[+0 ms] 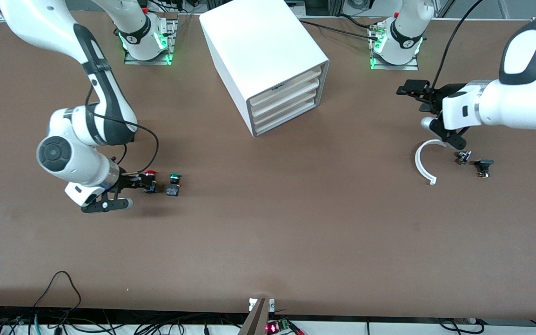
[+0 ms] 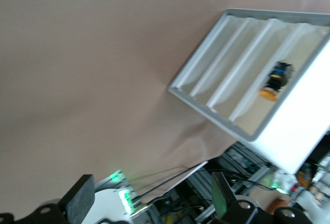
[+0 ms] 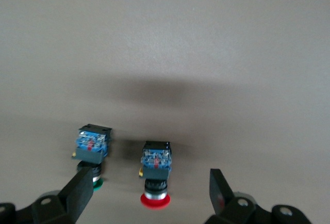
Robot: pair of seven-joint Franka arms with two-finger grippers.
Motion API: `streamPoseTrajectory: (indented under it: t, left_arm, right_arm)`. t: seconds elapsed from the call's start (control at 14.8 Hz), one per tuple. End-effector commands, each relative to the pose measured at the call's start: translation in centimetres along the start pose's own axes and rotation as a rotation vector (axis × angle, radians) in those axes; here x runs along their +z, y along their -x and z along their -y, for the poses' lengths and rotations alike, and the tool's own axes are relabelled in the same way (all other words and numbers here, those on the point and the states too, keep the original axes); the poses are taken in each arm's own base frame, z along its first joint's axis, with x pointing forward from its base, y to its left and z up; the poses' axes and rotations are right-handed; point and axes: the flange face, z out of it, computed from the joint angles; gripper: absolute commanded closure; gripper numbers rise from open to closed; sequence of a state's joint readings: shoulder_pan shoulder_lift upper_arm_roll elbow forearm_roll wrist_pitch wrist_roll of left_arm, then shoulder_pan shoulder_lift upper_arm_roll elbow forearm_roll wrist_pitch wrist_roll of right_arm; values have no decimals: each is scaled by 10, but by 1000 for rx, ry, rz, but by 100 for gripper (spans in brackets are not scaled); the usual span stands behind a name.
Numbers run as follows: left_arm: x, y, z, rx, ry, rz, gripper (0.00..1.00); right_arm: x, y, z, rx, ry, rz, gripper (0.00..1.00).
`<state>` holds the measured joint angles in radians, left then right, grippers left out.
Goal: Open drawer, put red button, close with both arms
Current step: 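Grasp the red button with the right gripper while the left gripper reaches the drawer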
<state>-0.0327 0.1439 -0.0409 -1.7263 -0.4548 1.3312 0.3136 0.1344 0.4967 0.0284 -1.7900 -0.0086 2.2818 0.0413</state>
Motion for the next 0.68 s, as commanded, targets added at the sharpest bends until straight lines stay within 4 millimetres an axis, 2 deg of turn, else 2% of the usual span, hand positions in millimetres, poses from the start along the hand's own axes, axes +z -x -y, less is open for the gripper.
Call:
streamPoseTrajectory:
  t: [0.0,0.2,0.34,0.61]
  left_arm:
    - [18,-13,-1,30,67,-48,0]
    - [55,-31,3,102,185,-138,0]
    - [88,-39,12,133,263,-198,0]
    - [156,-41,17,164,420,-265,0]
  right_arm:
    - [23,19,-2,6,-6,-28,0]
    - [50,31,-4,8,-7,-37,0]
    - [64,37,-4,8,-8,-46,0]
    - [82,39,-5,10,-9,-63,0]
